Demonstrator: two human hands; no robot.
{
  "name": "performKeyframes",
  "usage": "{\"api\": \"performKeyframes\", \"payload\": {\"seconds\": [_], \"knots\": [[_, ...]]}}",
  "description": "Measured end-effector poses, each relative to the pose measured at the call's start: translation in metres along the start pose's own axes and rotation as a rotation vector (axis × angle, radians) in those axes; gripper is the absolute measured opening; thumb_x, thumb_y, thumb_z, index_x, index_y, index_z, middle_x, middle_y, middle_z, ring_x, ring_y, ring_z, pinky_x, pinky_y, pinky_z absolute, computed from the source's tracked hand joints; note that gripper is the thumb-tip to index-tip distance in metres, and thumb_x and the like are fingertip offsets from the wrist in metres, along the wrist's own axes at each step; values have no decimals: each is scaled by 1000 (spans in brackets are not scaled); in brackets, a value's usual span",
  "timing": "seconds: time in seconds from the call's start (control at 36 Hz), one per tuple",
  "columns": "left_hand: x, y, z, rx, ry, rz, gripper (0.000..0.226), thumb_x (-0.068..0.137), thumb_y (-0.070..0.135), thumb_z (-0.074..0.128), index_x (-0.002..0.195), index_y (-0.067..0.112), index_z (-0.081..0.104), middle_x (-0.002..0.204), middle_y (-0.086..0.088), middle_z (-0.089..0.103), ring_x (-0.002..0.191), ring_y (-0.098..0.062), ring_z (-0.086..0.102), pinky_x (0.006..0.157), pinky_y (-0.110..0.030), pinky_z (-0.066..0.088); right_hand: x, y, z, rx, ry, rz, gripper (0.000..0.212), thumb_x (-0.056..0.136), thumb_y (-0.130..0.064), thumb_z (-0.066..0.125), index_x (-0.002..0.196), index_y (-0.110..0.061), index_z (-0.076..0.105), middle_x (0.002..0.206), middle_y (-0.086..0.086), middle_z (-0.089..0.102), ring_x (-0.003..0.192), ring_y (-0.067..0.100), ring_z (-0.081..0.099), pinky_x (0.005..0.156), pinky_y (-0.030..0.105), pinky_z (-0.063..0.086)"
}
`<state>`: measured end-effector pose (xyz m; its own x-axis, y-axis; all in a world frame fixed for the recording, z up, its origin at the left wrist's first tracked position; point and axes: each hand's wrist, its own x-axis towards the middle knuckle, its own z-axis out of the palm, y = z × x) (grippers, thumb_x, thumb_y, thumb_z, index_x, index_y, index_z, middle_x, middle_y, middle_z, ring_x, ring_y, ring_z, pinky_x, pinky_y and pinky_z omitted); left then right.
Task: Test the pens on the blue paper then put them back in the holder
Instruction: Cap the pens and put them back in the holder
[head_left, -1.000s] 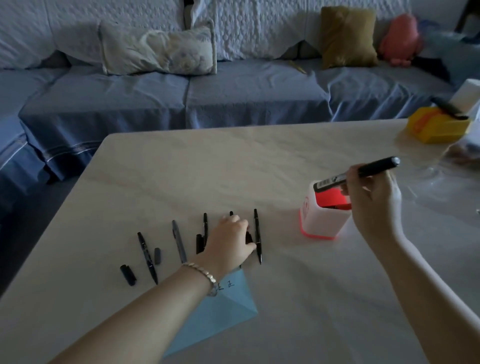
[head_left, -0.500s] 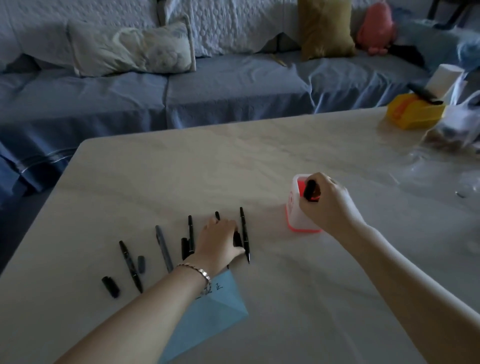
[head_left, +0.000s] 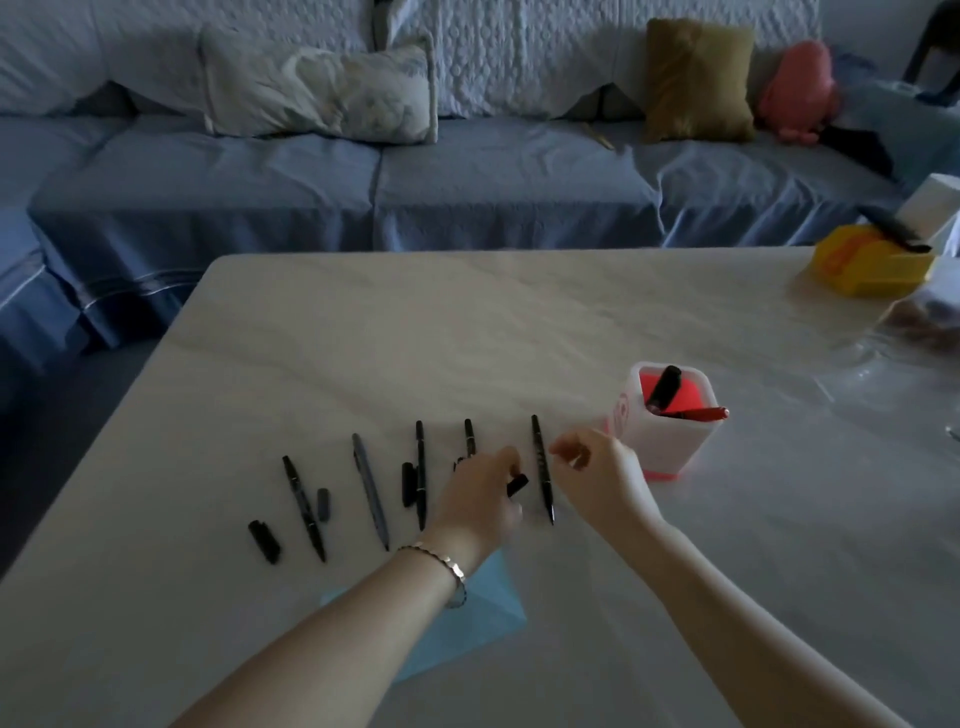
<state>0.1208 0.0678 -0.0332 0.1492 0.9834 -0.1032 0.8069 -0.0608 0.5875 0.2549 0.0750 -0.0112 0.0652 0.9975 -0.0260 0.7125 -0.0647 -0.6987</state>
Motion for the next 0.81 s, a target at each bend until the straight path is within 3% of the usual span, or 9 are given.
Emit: {"api": "performKeyframes", "payload": {"seconds": [0.11, 0.22, 0.31, 0.36, 0.44, 0.53, 0.58, 0.67, 0.81], "knots": [[-12, -8, -18, -71, 124, -54, 8, 85, 7, 55, 91, 6, 60, 89, -8, 59, 81, -23, 57, 64, -26, 40, 11, 8, 7, -27, -64, 151, 19, 82, -15, 57, 99, -10, 64, 93, 6, 66, 80, 19, 55, 69, 27, 45], [-33, -22, -38, -103, 181, -87, 20, 93, 21, 50, 91, 3, 58, 92, -6, 51, 71, -20, 49, 60, -23, 34, 26, 7, 19, -213, -121, 229, 32, 84, -30, 59, 104, -5, 54, 88, 9, 62, 88, 31, 62, 63, 27, 41], [-50, -32, -52, -173, 163, -122, 21, 94, 22, 47, 91, 4, 57, 92, -6, 55, 78, -22, 56, 68, -28, 42, 37, 8, 30, -309, -167, 256, 30, 87, -27, 56, 97, 1, 55, 85, 15, 58, 84, 33, 63, 53, 24, 39], [-61, -35, -60, -264, 147, -126, 19, 95, 20, 45, 87, 7, 56, 81, -3, 60, 68, -15, 57, 60, -20, 42, 40, 10, 34, -345, -181, 255, 23, 87, -18, 53, 92, 3, 60, 81, 16, 58, 82, 33, 64, 45, 21, 32], [-74, -34, -68, -380, 129, -130, 20, 96, 17, 42, 80, 20, 53, 74, 6, 60, 64, -2, 55, 55, -7, 40, 39, 13, 36, -362, -183, 265, 22, 86, -15, 52, 92, 4, 61, 87, 19, 64, 87, 35, 64, 58, 24, 38], [-81, -31, -70, -458, 125, -124, 21, 96, 14, 43, 82, 27, 52, 77, 6, 62, 64, 1, 55, 59, -6, 41, 36, 13, 31, -344, -195, 256, 15, 83, -16, 57, 75, -4, 56, 72, 13, 56, 82, 34, 64, 53, 25, 38], [-85, -28, -69, -504, 129, -116, 23, 95, 12, 46, 86, 33, 51, 79, 6, 64, 61, 4, 55, 58, -5, 41, 32, 12, 26, -305, -188, 261, 9, 81, -13, 60, 80, -4, 58, 78, 15, 61, 91, 35, 65, 53, 27, 44], [-90, -25, -63, -602, 175, -148, 25, 93, 8, 50, 91, 33, 51, 80, 4, 67, 59, 4, 55, 58, -4, 41, 27, 10, 20, -160, -180, 300, 44, 79, -14, 66, 119, 2, 54, 109, 18, 64, 100, 31, 61, 78, 28, 46], [-94, -22, -49, -714, 178, -220, 18, 93, 9, 50, 89, 25, 55, 75, 3, 65, 50, 4, 52, 51, -7, 38, -1, -15, 1, 453, -110, 252, 22, 85, -13, 61, 84, 9, 66, 56, 6, 51, 45, 11, 44, 54, 22, 42]]}}
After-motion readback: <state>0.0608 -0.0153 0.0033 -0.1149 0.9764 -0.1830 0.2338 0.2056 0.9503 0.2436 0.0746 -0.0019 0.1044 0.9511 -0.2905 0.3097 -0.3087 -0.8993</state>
